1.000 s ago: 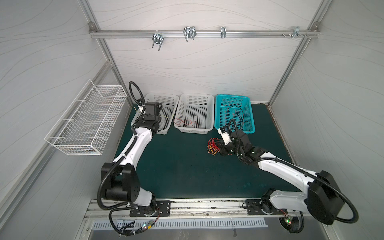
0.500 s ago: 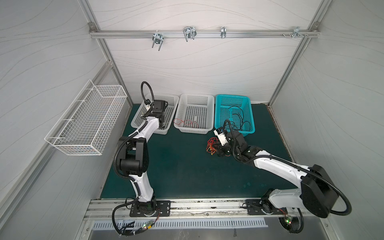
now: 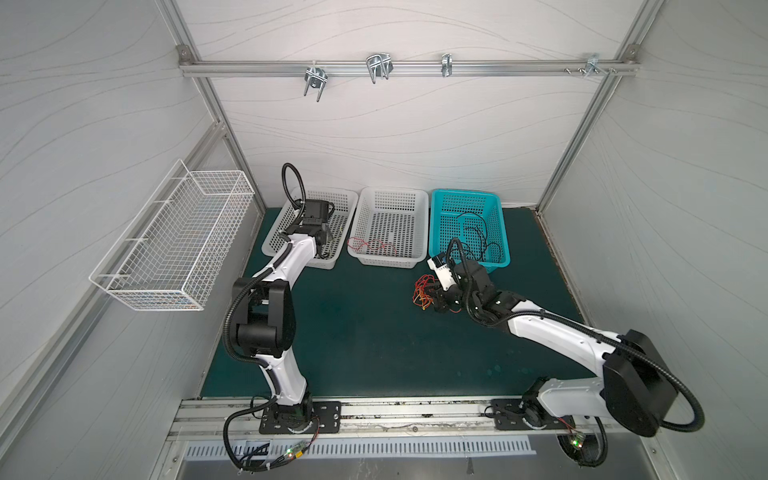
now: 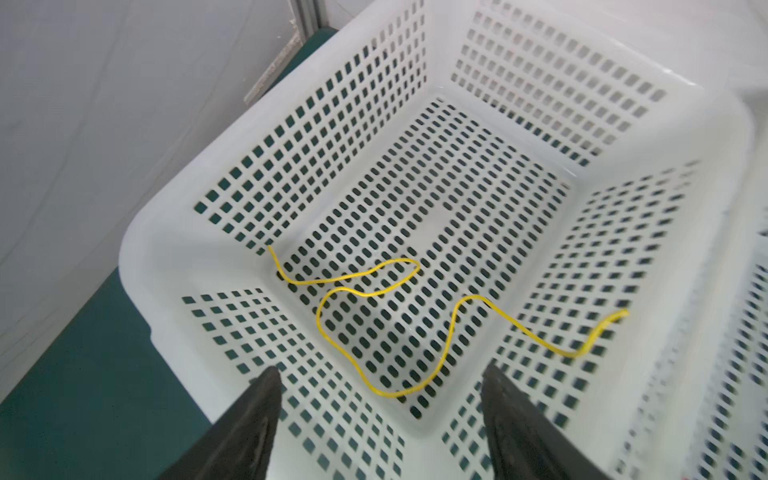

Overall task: Untangle the cables
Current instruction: 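Move the left gripper back to the bundle held by the right gripper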

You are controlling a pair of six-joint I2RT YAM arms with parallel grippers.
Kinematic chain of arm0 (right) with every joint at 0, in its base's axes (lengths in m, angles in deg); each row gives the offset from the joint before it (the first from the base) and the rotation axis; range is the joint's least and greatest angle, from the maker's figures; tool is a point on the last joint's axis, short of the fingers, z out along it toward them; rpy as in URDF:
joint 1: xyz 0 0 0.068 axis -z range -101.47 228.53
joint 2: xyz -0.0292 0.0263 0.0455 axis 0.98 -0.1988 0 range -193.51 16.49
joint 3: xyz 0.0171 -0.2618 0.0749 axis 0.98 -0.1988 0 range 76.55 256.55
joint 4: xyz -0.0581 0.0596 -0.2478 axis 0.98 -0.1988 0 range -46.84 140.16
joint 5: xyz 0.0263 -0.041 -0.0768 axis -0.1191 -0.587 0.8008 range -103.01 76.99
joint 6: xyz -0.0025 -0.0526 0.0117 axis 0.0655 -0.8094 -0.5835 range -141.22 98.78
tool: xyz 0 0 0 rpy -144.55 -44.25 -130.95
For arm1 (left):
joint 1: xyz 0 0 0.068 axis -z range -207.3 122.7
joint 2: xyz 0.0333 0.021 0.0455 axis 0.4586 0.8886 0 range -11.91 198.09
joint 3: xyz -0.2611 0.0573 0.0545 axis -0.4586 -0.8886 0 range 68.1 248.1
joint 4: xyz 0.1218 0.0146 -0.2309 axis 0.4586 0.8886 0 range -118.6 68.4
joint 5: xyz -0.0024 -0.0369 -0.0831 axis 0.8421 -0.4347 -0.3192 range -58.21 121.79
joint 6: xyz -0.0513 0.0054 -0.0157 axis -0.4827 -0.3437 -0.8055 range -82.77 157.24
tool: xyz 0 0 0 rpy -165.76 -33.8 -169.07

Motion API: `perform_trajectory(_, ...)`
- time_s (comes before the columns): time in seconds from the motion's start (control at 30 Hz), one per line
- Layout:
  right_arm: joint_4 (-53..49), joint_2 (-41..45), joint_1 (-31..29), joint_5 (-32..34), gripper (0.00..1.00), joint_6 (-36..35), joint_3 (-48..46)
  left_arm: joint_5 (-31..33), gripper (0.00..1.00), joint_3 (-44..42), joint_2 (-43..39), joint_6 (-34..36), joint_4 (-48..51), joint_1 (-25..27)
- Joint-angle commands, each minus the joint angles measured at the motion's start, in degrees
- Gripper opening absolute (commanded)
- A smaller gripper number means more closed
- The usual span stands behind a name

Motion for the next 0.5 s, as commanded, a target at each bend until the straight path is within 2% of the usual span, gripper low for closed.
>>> perform_trajectory(0.0, -1.81, 1.41, -0.39, 3.14, 0.00, -1.01, 2.87, -5.26, 0.76, -2.37, -6.21, 0.69, -1.52, 2.11)
perform_trajectory(0.03, -3.40, 0.85, -0.39, 5.29, 0.01, -0.96, 3.63, -5.69, 0.76, -3.52, -7.74, 1.67, -2.03, 3.58)
perform_trajectory(0.13, -7.08, -1.29, 0.17, 9.91, 0.14, -0.53, 5.42, -7.32, 0.76, -6.71, -11.85, 5.00, -3.62, 8.47)
perform_trajectory(0.27, -10.90, -4.65, 2.24, 11.18, 0.28, 1.22, 7.22, -10.65, 0.76, -11.48, -15.58, 8.80, -5.93, 15.58)
perform_trajectory(0.47, -11.36, -7.12, 4.24, 9.63, 0.46, 3.78, 7.26, -10.93, 0.76, -19.08, -16.93, 14.20, -9.16, 27.82)
